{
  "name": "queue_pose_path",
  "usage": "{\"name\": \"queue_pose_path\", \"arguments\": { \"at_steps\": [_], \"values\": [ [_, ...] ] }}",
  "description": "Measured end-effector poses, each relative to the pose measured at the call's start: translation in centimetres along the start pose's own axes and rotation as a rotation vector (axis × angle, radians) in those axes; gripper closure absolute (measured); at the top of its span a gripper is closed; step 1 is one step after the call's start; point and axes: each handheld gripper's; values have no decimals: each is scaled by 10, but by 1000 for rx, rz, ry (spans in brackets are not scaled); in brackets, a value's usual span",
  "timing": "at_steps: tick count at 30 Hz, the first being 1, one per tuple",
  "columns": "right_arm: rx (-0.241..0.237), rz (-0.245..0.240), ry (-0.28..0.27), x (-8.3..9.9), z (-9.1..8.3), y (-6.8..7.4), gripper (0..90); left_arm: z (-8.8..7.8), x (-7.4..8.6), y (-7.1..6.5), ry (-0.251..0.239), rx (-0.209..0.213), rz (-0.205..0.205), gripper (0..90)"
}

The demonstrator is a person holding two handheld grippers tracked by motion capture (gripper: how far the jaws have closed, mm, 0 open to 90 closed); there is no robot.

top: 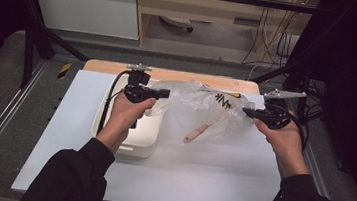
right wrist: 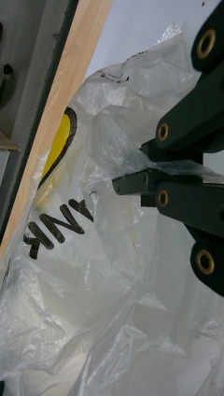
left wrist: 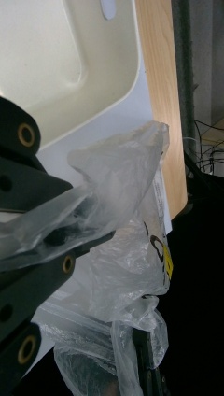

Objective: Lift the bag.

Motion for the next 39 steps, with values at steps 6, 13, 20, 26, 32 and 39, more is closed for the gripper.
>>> {"name": "queue_pose_path", "arguments": {
  "at_steps": [6,13,20,26,32,39],
  "values": [
    [-10,-11,9,-7,9,3,900,-5,-3,4,-10,-5,-3,900],
    [-21,-7,11,-15,15,5,900,-11,-6,9,-19,-13,-7,900],
    [1,-1,-13,-30,4,0,900,-22,-15,21,-35,-31,-19,900],
    [16,3,-32,-44,-6,-5,900,-33,-24,28,-53,-43,-29,900],
    [23,6,-39,-58,-9,-8,900,-41,-34,31,-65,-58,-27,900],
    [34,10,-40,-76,-10,-11,900,-45,-45,32,-79,-68,-27,900]
  ]
}}
Point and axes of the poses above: each handheld gripper's, and its own axes: z roughly forward along the jaws, x roughly out of its underside, y roughly to its left, and after that the axes turned 14 degrees about -x, right-handed
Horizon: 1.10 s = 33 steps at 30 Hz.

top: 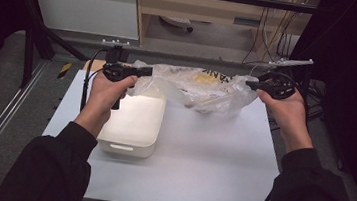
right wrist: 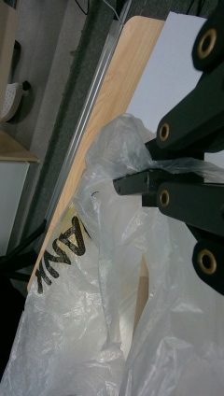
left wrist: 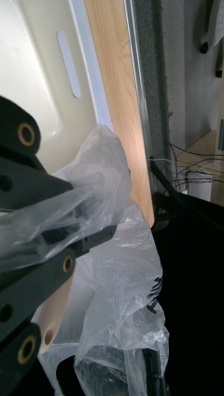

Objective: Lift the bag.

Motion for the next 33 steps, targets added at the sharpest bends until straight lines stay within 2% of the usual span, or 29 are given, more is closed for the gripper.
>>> {"name": "queue_pose_path", "arguments": {
  "at_steps": [9,14,19,21,24,26,30,33],
  "values": [
    [16,-16,-7,-15,0,0,900,1,-14,6,-15,-28,-14,900],
    [44,-18,-5,-21,-1,-4,900,4,-22,8,-25,-56,-12,900],
    [71,-28,-19,-34,-6,-8,900,6,-33,10,-59,-69,-27,900],
    [80,-29,-26,-38,-7,-9,900,8,-33,9,-61,-72,-24,900],
    [93,-39,-8,-39,-4,-9,900,12,-28,8,-40,-91,7,900],
    [99,-46,17,-37,-1,-9,900,14,-24,10,-39,-92,0,900],
    [86,-43,14,-33,1,-9,900,13,-19,13,-32,-80,-10,900],
    [78,-36,5,-29,1,-10,900,10,-15,12,-31,-75,4,900]
  ]
}}
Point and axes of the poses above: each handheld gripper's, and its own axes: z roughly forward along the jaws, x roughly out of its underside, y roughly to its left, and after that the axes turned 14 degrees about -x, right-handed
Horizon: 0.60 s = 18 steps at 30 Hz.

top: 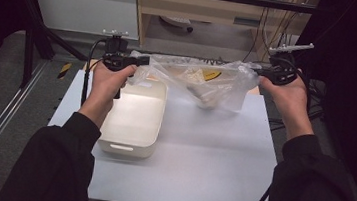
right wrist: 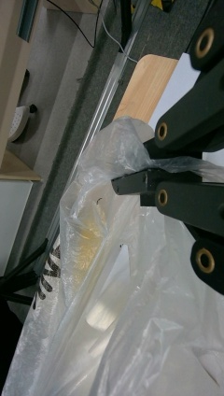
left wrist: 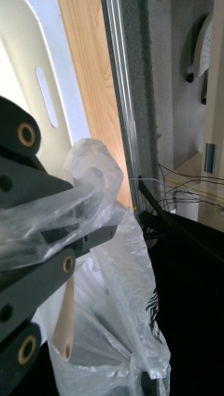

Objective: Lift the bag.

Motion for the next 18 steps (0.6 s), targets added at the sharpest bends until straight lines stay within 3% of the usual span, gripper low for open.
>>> {"name": "queue_pose_path", "arguments": {
  "at_steps": [9,13,18],
  "values": [
    [-38,28,-17,19,-6,-2,900,-12,23,-7,19,56,29,900],
    [-49,24,-23,31,-8,1,900,-16,33,-8,15,79,22,900],
    [-59,21,-14,45,-10,3,900,-22,47,-13,36,106,48,900]
  ]
}}
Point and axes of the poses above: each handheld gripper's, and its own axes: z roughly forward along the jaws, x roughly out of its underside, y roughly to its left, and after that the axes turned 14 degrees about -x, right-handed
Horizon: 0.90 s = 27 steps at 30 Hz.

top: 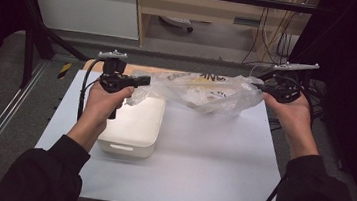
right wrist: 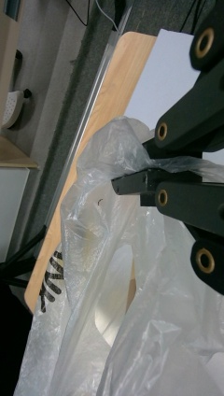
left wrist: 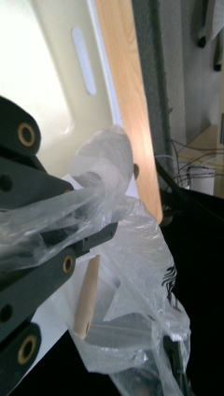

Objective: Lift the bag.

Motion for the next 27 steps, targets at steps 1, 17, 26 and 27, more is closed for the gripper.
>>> {"name": "queue_pose_path", "arguments": {
  "at_steps": [1,17,26,27],
  "values": [
    [-2,3,0,3,0,0,900,-1,3,-1,3,2,6,900],
    [-36,12,16,50,-4,10,900,-16,49,-15,39,87,15,900],
    [-62,26,25,82,-3,20,900,-21,84,-17,58,144,-10,900],
    [-64,26,27,86,-3,21,900,-22,88,-17,62,149,-8,900]
  ]
}}
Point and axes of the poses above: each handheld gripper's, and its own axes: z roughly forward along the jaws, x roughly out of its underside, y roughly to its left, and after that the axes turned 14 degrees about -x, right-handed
